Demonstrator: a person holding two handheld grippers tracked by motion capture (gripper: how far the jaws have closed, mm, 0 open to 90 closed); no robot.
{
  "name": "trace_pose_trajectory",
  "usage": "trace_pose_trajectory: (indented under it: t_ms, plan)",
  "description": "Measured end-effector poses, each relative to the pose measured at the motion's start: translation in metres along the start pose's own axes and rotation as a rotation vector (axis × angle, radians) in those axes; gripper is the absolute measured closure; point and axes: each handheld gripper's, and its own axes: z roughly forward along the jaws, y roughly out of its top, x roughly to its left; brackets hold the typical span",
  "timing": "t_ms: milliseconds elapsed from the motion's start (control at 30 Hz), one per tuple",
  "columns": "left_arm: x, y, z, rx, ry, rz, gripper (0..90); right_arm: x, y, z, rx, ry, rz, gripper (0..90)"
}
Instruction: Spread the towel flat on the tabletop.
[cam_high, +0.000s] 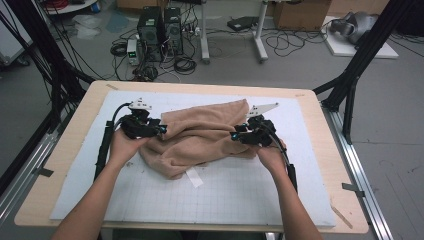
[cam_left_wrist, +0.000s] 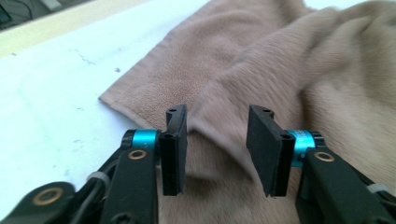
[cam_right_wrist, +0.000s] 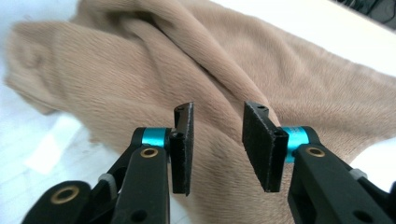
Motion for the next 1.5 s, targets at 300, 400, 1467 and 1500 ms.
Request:
trace_pose_trajectory:
  t_ms: [300, 400, 1467, 1500]
  plan:
    - [-0.018, -0.027, -0.006, 0.040, -0.041, 0.058, 55.3, 0.040, -0.002, 0.007, 0.007, 0.076, -0.068, 55.5]
    - [-0.022, -0.039, 0.002, 0.077, -0.062, 0.062, 55.1, 0.048, -0.006, 0.022, 0.028, 0.095, -0.075, 53.1]
    - [-0.031, -0.045, 0.006, 0.088, -0.106, 0.087, 82.1, 0.048, -0.022, 0.041, 0.092, 0.120, -0.086, 84.4]
    - [-0.030, -0.044, 0.004, 0.078, -0.108, 0.085, 82.1, 0.046, -0.022, 0.036, 0.085, 0.114, -0.086, 84.4]
